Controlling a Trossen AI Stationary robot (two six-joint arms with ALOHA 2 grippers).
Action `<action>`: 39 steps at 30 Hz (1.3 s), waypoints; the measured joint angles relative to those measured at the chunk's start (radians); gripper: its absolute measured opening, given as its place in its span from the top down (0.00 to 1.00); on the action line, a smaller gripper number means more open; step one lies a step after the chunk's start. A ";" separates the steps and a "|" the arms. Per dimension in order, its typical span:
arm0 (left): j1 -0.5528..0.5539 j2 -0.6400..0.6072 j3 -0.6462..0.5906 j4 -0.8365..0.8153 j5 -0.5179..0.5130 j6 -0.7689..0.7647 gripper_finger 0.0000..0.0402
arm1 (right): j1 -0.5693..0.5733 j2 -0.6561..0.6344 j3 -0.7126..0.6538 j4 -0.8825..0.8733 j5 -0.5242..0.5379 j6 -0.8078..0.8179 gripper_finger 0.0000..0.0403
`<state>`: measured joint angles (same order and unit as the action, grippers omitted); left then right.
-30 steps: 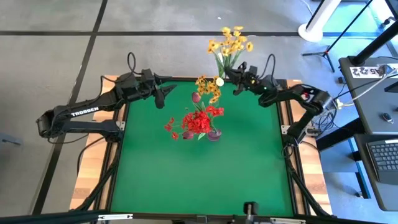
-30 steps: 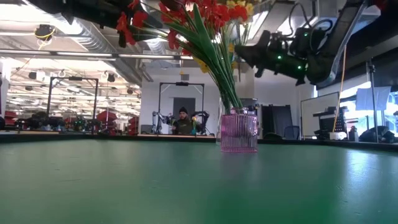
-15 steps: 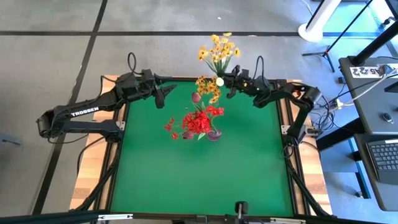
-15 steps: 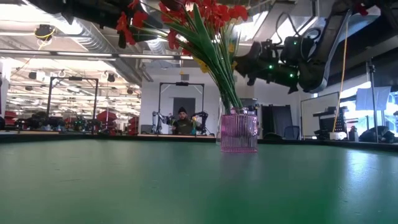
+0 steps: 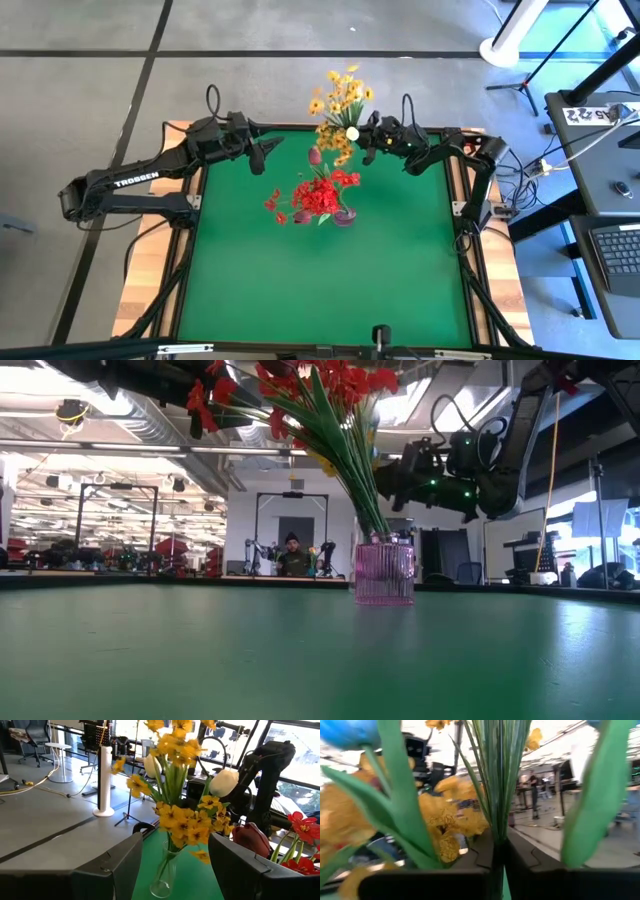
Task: Sort flowers into vase by color
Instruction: Put the yellow flowers into the transparent vase
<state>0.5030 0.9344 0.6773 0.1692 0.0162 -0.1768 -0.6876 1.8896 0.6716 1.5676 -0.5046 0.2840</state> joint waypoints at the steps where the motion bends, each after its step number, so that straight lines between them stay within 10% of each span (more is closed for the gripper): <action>1: 0.000 0.000 0.000 -0.001 0.000 0.000 0.45 | 0.000 0.000 0.000 0.000 -0.020 0.000 0.93; 24: 0.000 0.000 0.000 -0.041 0.000 0.002 0.45 | -0.015 -0.029 0.000 -0.087 -0.169 0.004 0.87; 39: 0.000 0.000 0.000 -0.053 -0.012 0.007 0.45 | -0.072 -0.239 -0.071 -0.498 -0.197 -0.183 0.87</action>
<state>0.5031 0.9348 0.6777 0.1158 0.0044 -0.1696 -0.7600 1.6502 0.6010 1.0700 -0.7013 0.1011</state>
